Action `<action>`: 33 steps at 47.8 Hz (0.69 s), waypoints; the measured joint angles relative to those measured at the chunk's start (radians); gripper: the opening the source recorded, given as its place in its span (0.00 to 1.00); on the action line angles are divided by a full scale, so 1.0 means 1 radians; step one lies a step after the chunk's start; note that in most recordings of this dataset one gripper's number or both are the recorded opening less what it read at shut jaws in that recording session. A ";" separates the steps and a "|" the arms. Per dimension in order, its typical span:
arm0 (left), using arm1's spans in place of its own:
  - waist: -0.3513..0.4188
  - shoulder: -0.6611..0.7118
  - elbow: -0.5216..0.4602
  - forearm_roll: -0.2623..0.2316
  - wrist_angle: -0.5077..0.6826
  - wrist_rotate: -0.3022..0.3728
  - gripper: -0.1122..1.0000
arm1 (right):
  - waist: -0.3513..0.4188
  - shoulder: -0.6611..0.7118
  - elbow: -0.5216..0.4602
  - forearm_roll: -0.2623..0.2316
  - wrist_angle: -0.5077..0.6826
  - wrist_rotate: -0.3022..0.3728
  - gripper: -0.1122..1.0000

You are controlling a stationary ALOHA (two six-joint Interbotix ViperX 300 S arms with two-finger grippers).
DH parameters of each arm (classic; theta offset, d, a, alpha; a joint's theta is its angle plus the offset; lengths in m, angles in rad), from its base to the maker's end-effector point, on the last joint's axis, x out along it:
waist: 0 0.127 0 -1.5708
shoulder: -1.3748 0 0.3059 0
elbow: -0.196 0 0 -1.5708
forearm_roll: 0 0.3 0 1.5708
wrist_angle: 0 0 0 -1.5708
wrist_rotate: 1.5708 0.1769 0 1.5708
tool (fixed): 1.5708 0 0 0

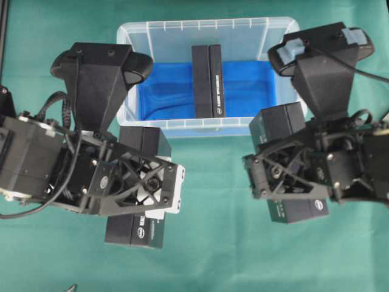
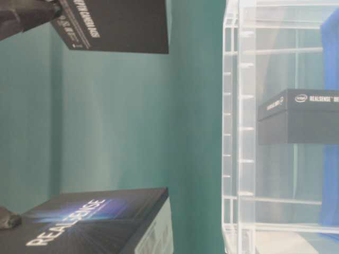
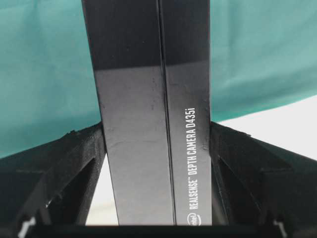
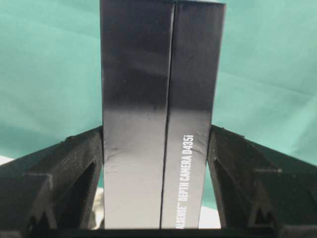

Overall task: Take the box out of the case with both arms.
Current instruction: 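Carry both boxes forward over the case rim toward the table front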

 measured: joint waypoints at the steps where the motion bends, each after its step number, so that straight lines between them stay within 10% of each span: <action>1: 0.000 0.000 -0.002 0.002 0.002 0.000 0.68 | 0.002 0.003 -0.006 0.000 0.003 -0.002 0.70; 33: 0.000 0.002 -0.002 0.008 0.034 -0.002 0.68 | 0.014 0.018 -0.031 0.000 0.032 0.011 0.70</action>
